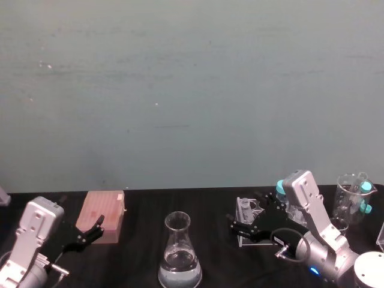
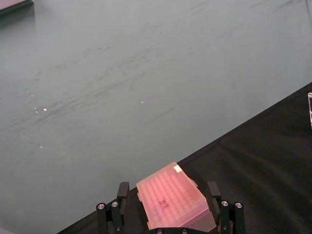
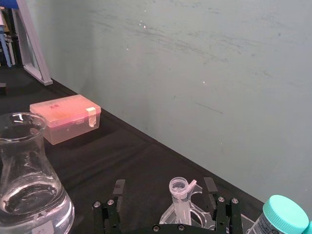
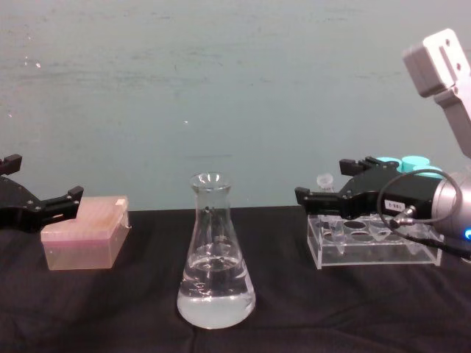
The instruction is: Pour the liquid from the test tube into the beaker using one hand.
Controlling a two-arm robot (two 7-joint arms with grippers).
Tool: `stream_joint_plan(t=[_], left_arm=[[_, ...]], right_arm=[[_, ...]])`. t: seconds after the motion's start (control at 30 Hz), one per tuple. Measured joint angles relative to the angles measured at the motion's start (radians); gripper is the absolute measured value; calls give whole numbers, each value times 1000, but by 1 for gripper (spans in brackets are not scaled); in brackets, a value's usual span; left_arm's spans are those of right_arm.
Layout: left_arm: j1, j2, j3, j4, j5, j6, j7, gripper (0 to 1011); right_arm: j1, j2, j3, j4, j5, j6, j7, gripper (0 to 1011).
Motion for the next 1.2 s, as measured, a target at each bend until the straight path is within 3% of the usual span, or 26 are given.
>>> stream_joint_plan(t=[1.2], left_arm=[[0,0,0,0,0,0,0,1000]], right_arm=[[60,-36,9,107,-5,7,-14,1000]])
